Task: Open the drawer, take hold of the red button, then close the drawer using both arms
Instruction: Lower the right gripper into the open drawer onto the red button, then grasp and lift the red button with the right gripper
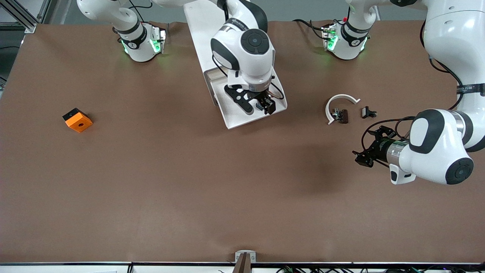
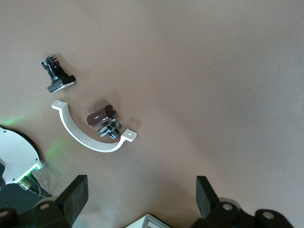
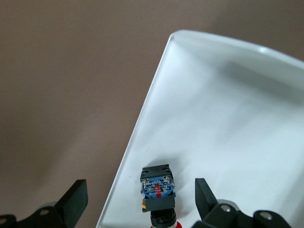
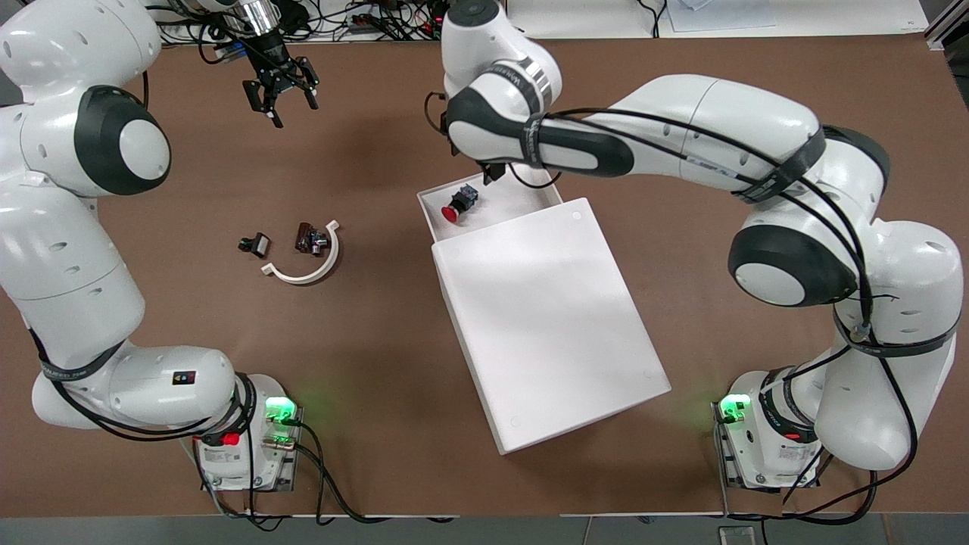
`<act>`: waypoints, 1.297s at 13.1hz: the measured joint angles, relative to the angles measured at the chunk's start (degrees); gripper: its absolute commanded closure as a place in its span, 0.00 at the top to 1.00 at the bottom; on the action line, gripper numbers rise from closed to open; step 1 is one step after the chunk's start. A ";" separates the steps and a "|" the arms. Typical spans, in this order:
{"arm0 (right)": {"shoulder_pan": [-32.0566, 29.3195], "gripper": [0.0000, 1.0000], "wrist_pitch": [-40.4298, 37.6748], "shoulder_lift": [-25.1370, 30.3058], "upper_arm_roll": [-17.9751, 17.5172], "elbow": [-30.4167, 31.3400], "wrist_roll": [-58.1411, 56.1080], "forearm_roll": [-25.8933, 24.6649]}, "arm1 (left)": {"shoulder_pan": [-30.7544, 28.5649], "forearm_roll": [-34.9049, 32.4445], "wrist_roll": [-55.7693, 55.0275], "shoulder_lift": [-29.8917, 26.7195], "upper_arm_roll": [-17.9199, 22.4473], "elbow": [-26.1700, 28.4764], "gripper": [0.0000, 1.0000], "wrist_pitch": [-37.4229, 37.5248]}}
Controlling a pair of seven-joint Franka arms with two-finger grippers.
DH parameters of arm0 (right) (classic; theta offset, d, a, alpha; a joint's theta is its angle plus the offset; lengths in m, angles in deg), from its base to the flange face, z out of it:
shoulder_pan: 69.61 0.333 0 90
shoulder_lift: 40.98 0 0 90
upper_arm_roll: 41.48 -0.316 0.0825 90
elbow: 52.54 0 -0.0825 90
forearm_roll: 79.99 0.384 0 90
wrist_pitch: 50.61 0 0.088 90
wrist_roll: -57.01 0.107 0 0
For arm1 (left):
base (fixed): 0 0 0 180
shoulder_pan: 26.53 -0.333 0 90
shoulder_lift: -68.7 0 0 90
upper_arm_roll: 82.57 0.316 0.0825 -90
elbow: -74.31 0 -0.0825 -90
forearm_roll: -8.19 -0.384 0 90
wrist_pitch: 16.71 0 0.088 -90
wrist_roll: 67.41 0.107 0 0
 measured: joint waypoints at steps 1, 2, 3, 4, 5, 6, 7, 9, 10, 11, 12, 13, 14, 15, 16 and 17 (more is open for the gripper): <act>0.57 1.00 0.01 -0.82 0.03 -0.31 0.06 -0.61 | 0.07 0.00 -1.25 -0.42 -0.05 0.27 1.00 0.00; 1.00 1.00 0.01 -1.43 0.03 -0.53 0.06 -1.18 | 0.16 0.00 -2.29 -0.75 -0.09 0.44 1.00 0.00; 1.32 1.00 0.01 -1.83 0.04 -0.60 0.06 -2.08 | 0.24 0.00 -2.83 -0.99 -0.12 0.58 1.00 0.00; 1.65 1.00 0.01 -2.12 0.05 -0.64 0.05 -2.82 | 0.28 0.00 -2.93 -1.09 -0.15 0.66 1.00 0.00; 1.98 1.00 -0.01 -2.38 0.05 -0.66 0.05 -3.11 | 0.30 0.00 -2.95 -1.10 -0.16 0.74 1.00 -0.06; 2.29 1.00 -0.02 -2.68 0.05 -0.66 0.05 -3.49 | 0.31 0.00 -2.95 -1.10 -0.16 0.90 1.00 -0.23; 2.55 0.99 -0.03 -3.02 0.05 -0.66 0.05 -3.81 | 0.31 0.00 -2.95 -1.10 -0.16 1.16 1.00 -0.48; 2.80 0.77 -0.03 -3.63 0.05 -0.67 -0.02 -3.91 | 0.38 0.00 -2.95 -1.08 -0.16 2.19 1.00 -1.50; 2.86 0.69 -0.02 -3.87 0.05 -0.67 -0.16 -3.93 | 0.47 0.00 -2.95 -1.08 -0.16 2.91 1.00 -2.22; 2.89 0.53 -0.01 -4.05 0.05 -0.68 -0.24 -3.93 | 0.60 0.00 -2.95 -1.07 -0.18 3.43 1.00 -2.69; 2.91 0.47 -0.01 -4.10 0.05 -0.68 -0.27 -3.93 | 0.79 0.00 -2.95 -1.08 -0.21 3.62 1.00 -2.81; 2.91 0.38 -0.01 -4.10 0.06 -0.73 -0.28 -3.93 | 0.99 0.00 -2.95 -1.10 -0.25 3.64 1.00 -2.81; 2.91 0.12 -0.01 -4.10 0.06 -0.79 -0.28 -3.93 | 1.13 0.00 -2.98 -1.11 -0.26 3.69 1.00 -2.81; 2.92 0.00 -0.01 -4.10 0.06 -0.83 -0.30 -3.93 | 1.18 0.00 -2.98 -1.12 -0.27 3.81 1.00 -2.81; 2.95 0.00 -0.01 -4.10 0.06 -0.88 -0.32 -3.93 | 1.18 0.00 -2.98 -1.12 -0.26 3.96 1.00 -2.81; 3.03 0.00 -0.01 -4.10 0.05 -0.94 -0.36 -3.93 | 1.19 0.00 -2.98 -1.12 -0.27 4.09 1.00 -2.81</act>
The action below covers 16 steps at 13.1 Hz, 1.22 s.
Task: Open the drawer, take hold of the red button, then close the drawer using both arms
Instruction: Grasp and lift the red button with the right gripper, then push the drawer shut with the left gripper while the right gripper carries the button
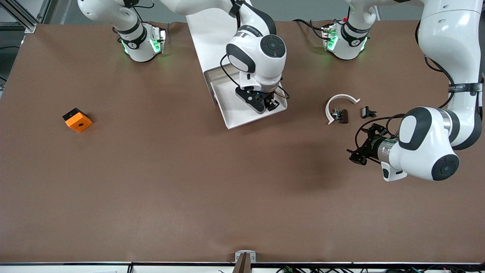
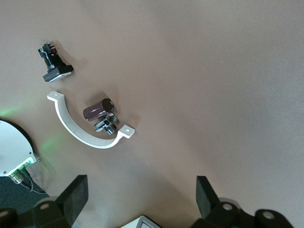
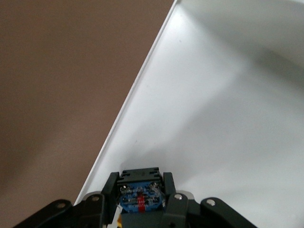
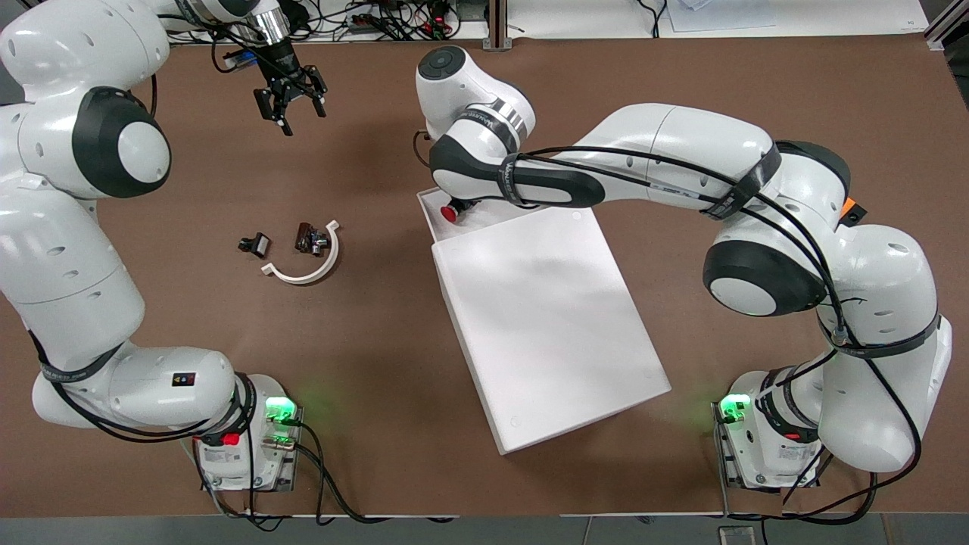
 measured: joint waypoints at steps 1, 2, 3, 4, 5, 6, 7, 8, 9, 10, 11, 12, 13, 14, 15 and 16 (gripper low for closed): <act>0.03 0.00 0.00 -0.01 0.00 -0.15 0.00 0.00 | 0.03 0.00 0.00 0.00 -0.01 0.16 1.00 0.00; 0.00 0.00 0.01 -0.02 0.08 -0.66 0.00 0.03 | 0.15 0.00 -0.04 -0.01 -0.05 0.33 1.00 0.00; -0.15 0.00 0.01 -0.02 0.22 -1.62 0.00 0.24 | 0.49 0.00 -0.47 -0.02 -0.11 0.44 1.00 -0.04; -0.62 0.00 -0.11 0.00 0.37 -2.92 -0.01 0.90 | 1.14 0.00 -1.46 -0.04 -0.17 0.51 1.00 -0.30; -1.49 0.00 -0.68 0.03 0.52 -4.44 -0.67 2.10 | 2.08 0.00 -2.86 -0.05 -0.27 0.60 1.00 -1.03; -2.87 0.00 -2.15 0.09 0.63 -6.14 -2.97 3.17 | 3.14 0.05 -4.40 -0.05 -0.34 0.73 1.00 -2.06; -4.71 0.00 -4.75 0.19 0.69 -7.78 -7.28 3.67 | 4.21 0.33 -5.95 -0.05 -0.49 0.93 1.00 -3.35; -6.83 0.00 -7.38 0.37 0.82 -8.97 -12.61 3.90 | 5.36 0.80 -7.31 -0.01 -0.67 1.24 1.00 -5.07; -9.20 0.00 -8.90 0.89 1.01 -9.77 -18.30 4.03 | 6.58 1.09 -8.07 0.20 -0.77 1.53 1.00 -7.09; -12.05 0.00 -9.98 1.96 1.24 -10.08 -24.73 4.18 | 7.94 1.31 -8.37 0.60 -0.87 1.74 1.00 -9.17; -15.15 0.00 -11.77 3.22 1.40 -10.09 -31.06 4.35 | 9.54 1.56 -8.50 1.14 -0.94 1.92 1.00 -11.34; -18.32 0.00 -13.89 4.28 1.55 -9.96 -36.84 4.47 | 11.22 2.19 -8.64 1.79 -0.98 2.14 1.00 -13.49; -21.62 0.00 -15.08 5.14 1.68 -9.32 -42.34 4.53 | 12.71 3.16 -8.71 2.41 -1.01 2.31 1.00 -15.00; -24.78 0.00 -15.34 5.83 1.77 -8.15 -47.50 4.53 | 13.91 4.07 -8.70 2.88 -1.09 2.71 1.00 -16.13; -27.82 0.00 -15.07 6.39 1.86 -6.38 -52.56 4.50 | 14.81 4.57 -8.59 3.04 -1.51 3.56 1.00 -17.37; -30.73 0.00 -13.69 6.92 1.94 -4.04 -57.42 4.33 | 15.42 4.61 -8.57 3.05 -2.65 4.86 1.00 -19.01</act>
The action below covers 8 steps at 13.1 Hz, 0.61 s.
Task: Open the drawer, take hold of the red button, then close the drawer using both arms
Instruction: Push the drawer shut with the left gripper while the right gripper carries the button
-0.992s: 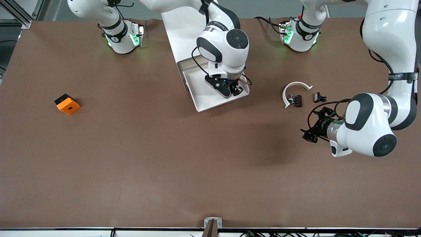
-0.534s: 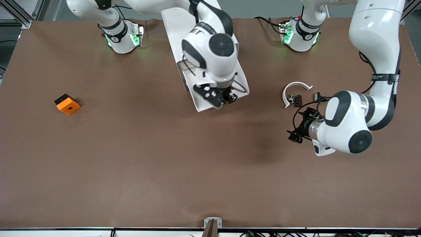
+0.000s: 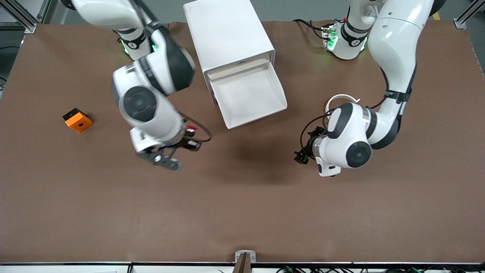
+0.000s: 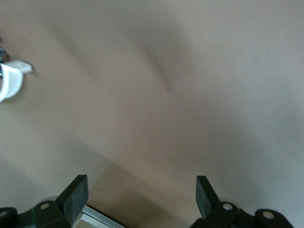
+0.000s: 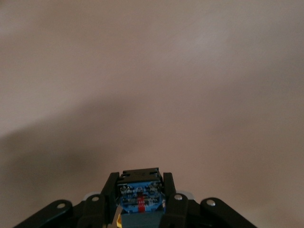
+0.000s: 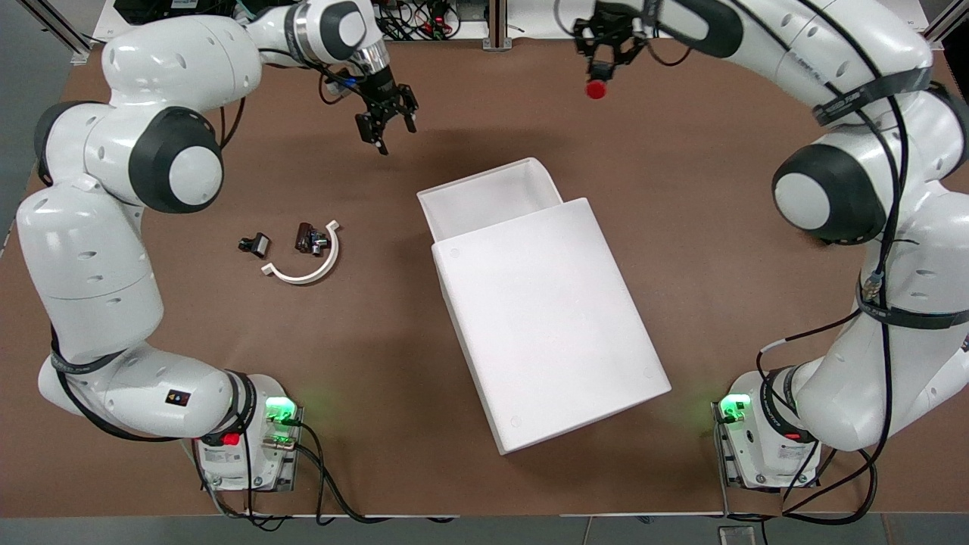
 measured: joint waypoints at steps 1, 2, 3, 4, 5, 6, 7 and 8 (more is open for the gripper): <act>-2.71 0.00 2.85 0.74 0.04 3.21 -4.46 -0.73 | 0.54 -0.01 0.13 0.00 -1.44 1.56 1.00 -2.27; -5.27 0.00 7.09 1.74 0.08 7.47 -8.70 -2.18 | 1.15 -0.10 0.26 0.00 -2.94 3.17 1.00 -4.68; -7.72 0.00 11.87 2.83 0.11 12.35 -12.48 -3.13 | 1.99 -0.18 0.34 -0.05 -3.97 4.50 1.00 -6.51; -10.12 0.00 16.68 3.85 0.10 17.24 -16.12 -3.43 | 2.76 -0.19 0.43 -0.15 -4.78 5.44 1.00 -7.42; -12.43 0.00 21.42 4.76 0.12 21.90 -19.56 -3.53 | 3.21 -0.20 0.52 -0.30 -5.77 6.18 1.00 -7.80; -14.43 0.00 25.89 5.49 0.12 26.04 -22.24 -3.67 | 3.30 -0.21 0.62 -0.52 -7.11 6.92 1.00 -8.10; -16.32 0.00 30.55 6.01 0.11 29.80 -24.54 -3.94 | 3.31 -0.23 0.67 -0.92 -8.61 7.91 1.00 -9.03; -18.05 0.00 35.00 6.36 0.11 33.09 -26.73 -4.12 | 3.33 -0.37 0.83 -1.59 -10.05 9.29 1.00 -10.53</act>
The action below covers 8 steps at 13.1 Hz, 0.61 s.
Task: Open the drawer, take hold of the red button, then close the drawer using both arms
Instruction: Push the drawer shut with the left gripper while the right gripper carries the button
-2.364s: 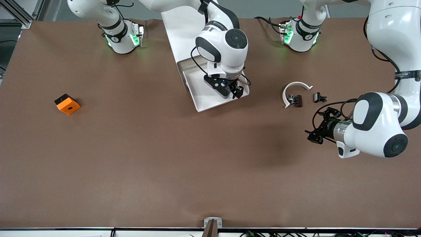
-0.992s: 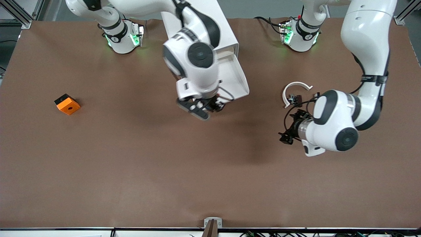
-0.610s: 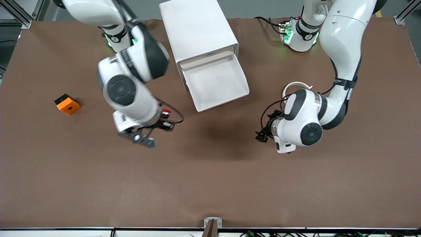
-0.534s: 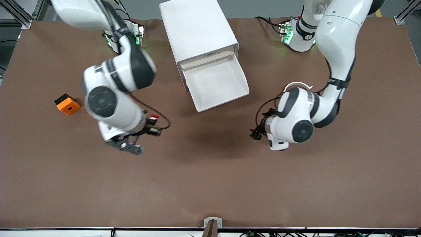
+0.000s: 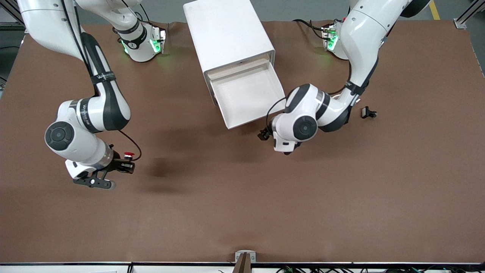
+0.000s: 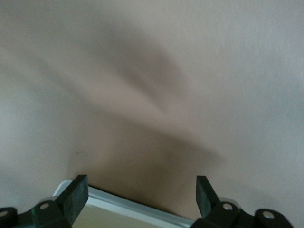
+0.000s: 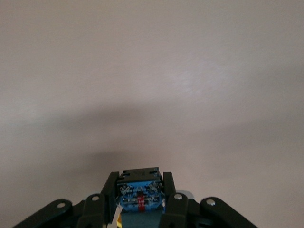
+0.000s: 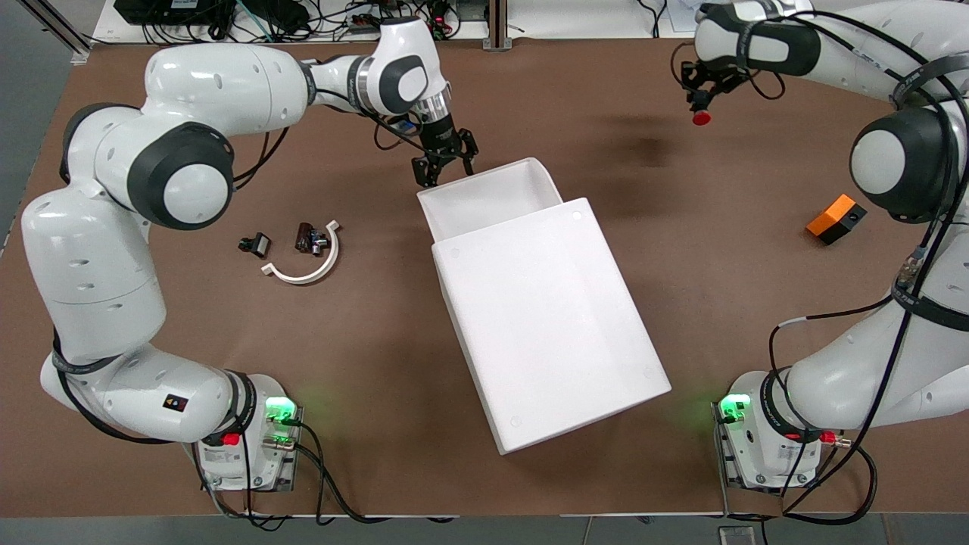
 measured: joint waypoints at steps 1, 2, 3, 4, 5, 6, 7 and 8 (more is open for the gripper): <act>-1.69 0.00 4.51 0.16 0.00 3.12 -2.17 -0.02 | -0.01 -0.06 0.09 -1.00 -1.60 1.96 1.00 -1.54; -3.32 0.00 8.90 0.19 -0.01 6.09 -4.00 -0.03 | 0.02 -0.09 0.11 -2.23 -3.25 4.27 1.00 -2.69; -4.80 0.00 12.75 0.19 -0.01 8.64 -5.43 -0.04 | 0.05 -0.09 0.11 -3.50 -4.91 6.62 1.00 -3.45; -6.12 0.00 15.68 0.18 -0.02 10.68 -6.49 -0.05 | 0.08 -0.09 0.11 -4.71 -6.53 8.91 1.00 -4.05; -7.31 0.00 17.47 0.16 -0.05 12.17 -7.01 -0.06 | 0.10 -0.09 0.08 -5.72 -8.14 11.07 1.00 -4.58; -8.40 0.00 18.35 0.10 -0.08 13.11 -7.14 -0.08 | 0.10 -0.09 -0.17 -6.44 -9.69 12.92 1.00 -5.21; -9.55 0.00 18.84 -0.01 -0.10 13.78 -7.22 -0.09 | 0.11 -0.09 -0.80 -6.84 -11.15 14.44 1.00 -5.90; -10.59 0.00 19.15 -0.25 -0.12 14.25 -7.40 -0.09 | 0.12 -0.09 -1.50 -7.00 -12.41 15.59 1.00 -6.61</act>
